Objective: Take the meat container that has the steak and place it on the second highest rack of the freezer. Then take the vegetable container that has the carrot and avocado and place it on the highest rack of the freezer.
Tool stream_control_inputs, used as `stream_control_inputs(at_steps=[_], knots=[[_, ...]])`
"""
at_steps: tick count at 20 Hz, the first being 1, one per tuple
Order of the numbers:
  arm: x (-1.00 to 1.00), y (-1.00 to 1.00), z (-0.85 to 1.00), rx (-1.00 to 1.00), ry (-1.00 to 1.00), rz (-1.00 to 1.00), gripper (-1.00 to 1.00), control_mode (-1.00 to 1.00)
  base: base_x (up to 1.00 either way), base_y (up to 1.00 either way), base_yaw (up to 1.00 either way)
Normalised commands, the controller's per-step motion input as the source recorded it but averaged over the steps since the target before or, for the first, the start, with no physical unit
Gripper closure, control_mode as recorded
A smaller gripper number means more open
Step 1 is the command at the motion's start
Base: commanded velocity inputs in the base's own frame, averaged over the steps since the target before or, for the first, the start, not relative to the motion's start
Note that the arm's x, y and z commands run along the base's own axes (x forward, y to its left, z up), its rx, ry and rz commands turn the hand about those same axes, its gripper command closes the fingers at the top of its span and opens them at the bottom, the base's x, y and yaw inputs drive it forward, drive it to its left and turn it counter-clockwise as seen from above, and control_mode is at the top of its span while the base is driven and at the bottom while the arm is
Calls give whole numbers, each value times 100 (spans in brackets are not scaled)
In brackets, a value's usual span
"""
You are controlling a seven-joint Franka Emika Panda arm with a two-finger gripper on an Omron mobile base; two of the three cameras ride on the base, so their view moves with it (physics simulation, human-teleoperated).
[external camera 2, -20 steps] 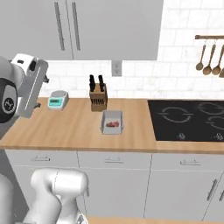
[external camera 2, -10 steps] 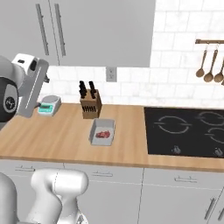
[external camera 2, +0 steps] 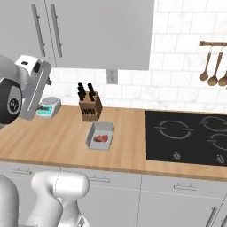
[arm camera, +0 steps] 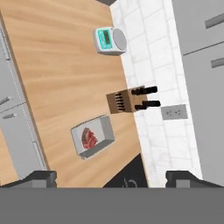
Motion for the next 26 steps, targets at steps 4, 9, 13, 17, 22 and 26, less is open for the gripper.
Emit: stream_control_inputs(at_steps=[4, 9, 13, 17, 22, 26], knots=[[41, -54, -19, 9, 11, 3, -100, -100, 0, 0, 0], [96, -72, -58, 6, 31, 10, -100, -100, 0, 0, 0], [81, -51, -79, 5, 22, 19, -100, -100, 0, 0, 0], [65, -22, -97, 1, 20, 19, -100, -100, 0, 0, 0], [17, -9, -100, 0, 14, 18, -100, -100, 0, 0, 0], [-35, 3, -100, 0, 2, 14, -100, -100, 0, 0, 0]])
